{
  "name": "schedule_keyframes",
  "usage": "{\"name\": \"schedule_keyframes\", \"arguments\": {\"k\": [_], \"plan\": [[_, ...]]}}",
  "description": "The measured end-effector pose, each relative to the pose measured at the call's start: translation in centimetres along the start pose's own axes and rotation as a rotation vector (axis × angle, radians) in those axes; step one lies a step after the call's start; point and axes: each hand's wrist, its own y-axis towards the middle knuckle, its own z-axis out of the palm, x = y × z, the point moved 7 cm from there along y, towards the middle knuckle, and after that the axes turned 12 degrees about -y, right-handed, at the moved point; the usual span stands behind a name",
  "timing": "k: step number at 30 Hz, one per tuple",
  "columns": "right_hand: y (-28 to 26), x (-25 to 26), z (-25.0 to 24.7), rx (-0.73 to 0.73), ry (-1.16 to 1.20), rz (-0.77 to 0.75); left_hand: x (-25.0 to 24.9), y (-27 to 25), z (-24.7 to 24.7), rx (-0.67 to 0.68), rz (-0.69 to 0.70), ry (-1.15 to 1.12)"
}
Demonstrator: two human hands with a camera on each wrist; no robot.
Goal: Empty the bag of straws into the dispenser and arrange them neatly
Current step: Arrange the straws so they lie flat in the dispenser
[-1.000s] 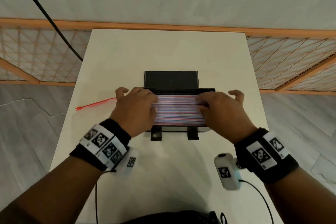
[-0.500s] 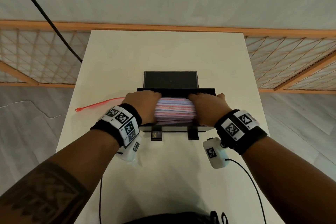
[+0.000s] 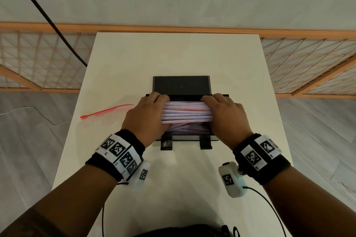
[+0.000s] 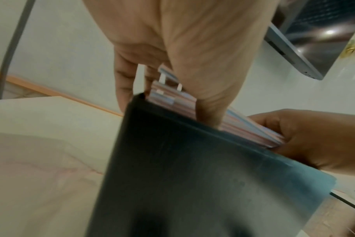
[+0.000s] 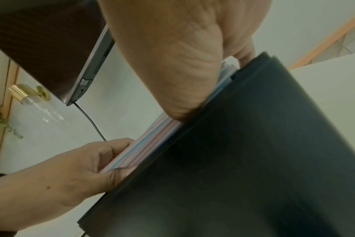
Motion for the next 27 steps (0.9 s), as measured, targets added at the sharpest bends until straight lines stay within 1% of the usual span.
{"name": "schedule_keyframes", "arguments": {"k": [5, 8, 13, 15, 19, 21, 24, 27], "plan": [[-0.9, -0.2, 0.2, 0.046, 0.137, 0.0, 0.6, -0.4, 0.5, 0.055, 0.043, -0.041], [-1.4, -0.9, -0.3, 0.005, 0.217, -0.015, 0.8, -0.8, 0.7, 0.062, 0.065, -0.019], [-1.7, -1.9, -0.5, -0.07, 0.26, -0.026, 1.3, -0.9, 0.6, 0.01, 0.09, -0.021], [-2.1, -1.7, -0.3, -0.081, 0.259, -0.03, 1.5, -1.0, 0.6, -0.013, 0.108, -0.014], [-3.7, -0.3, 0.9, -0.038, 0.171, -0.039, 1.9, -1.3, 0.9, -0.018, 0.128, 0.024], [-4.0, -0.3, 1.1, -0.069, 0.178, -0.023, 1.7, -1.5, 0.6, -0.045, 0.145, 0.048], [-3.7, -0.7, 1.0, -0.119, 0.211, 0.006, 1.7, -1.9, -0.1, -0.094, 0.128, 0.028], [-3.6, -0.3, 1.4, -0.108, 0.172, -0.006, 1.5, -2.4, 0.5, -0.094, 0.166, 0.044]]}}
